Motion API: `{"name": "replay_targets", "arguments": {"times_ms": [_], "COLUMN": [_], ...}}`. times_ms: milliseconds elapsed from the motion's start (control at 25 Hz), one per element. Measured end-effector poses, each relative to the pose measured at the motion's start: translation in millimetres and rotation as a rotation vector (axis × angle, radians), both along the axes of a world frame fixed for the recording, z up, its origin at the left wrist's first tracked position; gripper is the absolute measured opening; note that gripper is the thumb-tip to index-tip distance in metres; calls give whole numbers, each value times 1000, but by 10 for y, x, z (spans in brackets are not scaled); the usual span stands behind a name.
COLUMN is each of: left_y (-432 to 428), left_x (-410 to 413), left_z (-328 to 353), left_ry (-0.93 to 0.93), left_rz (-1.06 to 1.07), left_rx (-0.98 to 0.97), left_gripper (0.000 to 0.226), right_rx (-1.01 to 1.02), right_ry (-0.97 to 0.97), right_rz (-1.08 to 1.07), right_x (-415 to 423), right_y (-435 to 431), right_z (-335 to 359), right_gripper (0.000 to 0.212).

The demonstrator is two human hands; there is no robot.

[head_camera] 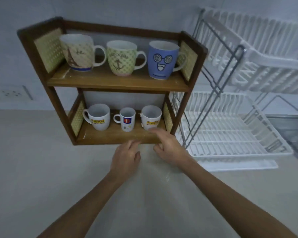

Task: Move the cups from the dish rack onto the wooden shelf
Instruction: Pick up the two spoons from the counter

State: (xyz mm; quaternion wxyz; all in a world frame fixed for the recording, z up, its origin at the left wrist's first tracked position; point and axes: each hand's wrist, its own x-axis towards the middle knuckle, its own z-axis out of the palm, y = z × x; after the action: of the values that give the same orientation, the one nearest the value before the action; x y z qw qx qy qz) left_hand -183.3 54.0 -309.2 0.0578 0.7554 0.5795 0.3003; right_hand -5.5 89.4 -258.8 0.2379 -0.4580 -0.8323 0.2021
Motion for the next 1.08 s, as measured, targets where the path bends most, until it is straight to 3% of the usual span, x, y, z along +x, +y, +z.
{"name": "replay_targets", "arguments": {"times_ms": [160, 360, 480, 680, 760, 960, 1080], "left_y": [-525, -920, -1064, -1182, -1249, -1315, -1309], "left_x": [817, 1873, 2223, 2351, 2343, 2487, 2538], "left_z": [-213, -301, -326, -375, -348, -286, -192], "left_ry": [45, 216, 338, 301, 289, 267, 142], "left_rz": [-194, -484, -550, -400, -300, 210, 346], "left_rx": [-166, -190, -84, -58, -96, -459, -623], "left_gripper": [43, 39, 31, 21, 18, 30, 28], "right_rx": [127, -198, -343, -452, -443, -501, -586], "right_ry": [-88, -250, -354, -408, -427, -467, -489], "right_rz": [-11, -414, -458, -366, -312, -164, -18], "right_x": [912, 2146, 2548, 2614, 2564, 2512, 2559], "right_y": [-623, -992, -1121, -1117, -1073, -923, -846], "right_z": [-185, -385, -532, -668, -664, -635, -539], "right_gripper": [27, 10, 14, 34, 30, 22, 13]}}
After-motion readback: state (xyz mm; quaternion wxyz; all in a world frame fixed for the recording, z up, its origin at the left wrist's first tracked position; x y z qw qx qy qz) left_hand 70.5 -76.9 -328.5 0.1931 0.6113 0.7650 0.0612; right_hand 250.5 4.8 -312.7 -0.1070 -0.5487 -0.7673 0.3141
